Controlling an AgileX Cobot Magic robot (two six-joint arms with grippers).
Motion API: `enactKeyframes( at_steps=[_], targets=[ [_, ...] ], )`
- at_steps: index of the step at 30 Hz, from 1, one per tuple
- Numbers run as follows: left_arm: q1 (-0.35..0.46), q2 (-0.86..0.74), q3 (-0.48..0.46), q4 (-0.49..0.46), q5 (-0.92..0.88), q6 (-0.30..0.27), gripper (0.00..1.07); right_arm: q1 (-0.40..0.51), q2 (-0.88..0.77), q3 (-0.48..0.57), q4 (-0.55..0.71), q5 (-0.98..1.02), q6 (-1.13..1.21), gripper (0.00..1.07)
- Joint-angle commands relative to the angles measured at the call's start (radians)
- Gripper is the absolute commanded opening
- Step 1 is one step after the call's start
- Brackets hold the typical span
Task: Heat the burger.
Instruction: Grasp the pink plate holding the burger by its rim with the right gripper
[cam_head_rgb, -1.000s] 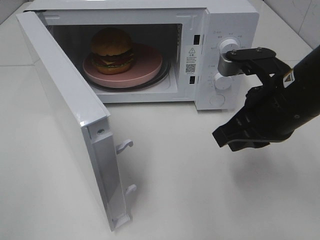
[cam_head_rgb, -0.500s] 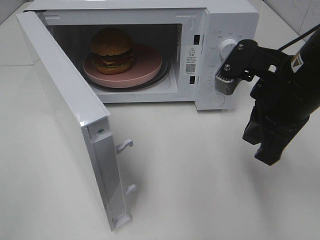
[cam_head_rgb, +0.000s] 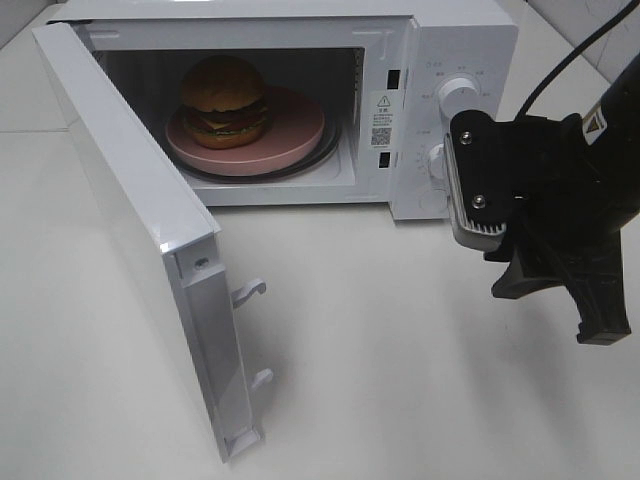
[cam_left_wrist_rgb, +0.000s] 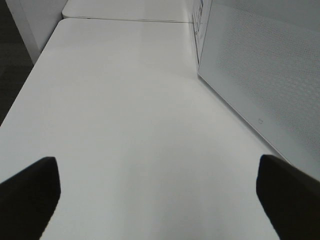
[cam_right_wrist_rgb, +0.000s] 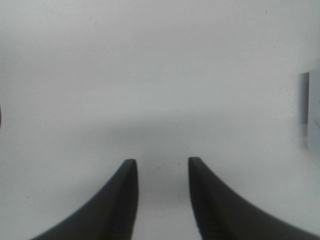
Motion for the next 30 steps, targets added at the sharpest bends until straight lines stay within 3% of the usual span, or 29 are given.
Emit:
enactKeyframes(
  at_steps=[1,2,4,18,22,30],
  targets=[
    [0.002,-0.015,0.003,0.003,-0.013,-0.003,1.00,0.003,-0.011,-0.003,0.000,0.007,0.105,0.64],
    [0.002,-0.015,0.003,0.003,-0.013,-0.003,1.00,0.003,-0.011,-0.003,0.000,0.007,0.105,0.64],
    [0.002,-0.015,0.003,0.003,-0.013,-0.003,1.00,0.003,-0.011,-0.003,-0.007,-0.011,0.173,0.99],
    [0.002,-0.015,0.003,0.003,-0.013,-0.003,1.00,0.003,-0.011,-0.003,-0.034,-0.161,0.077,0.97],
    [0.002,-0.015,0.003,0.003,-0.013,-0.003,1.00,0.003,-0.008,-0.003,-0.106,-0.229,0.071,0.96],
    [0.002,-0.015,0.003,0.004,-0.013,-0.003,1.00,0.063,0.089,-0.094,-0.193,-0.234,0.142,0.95]
  ],
)
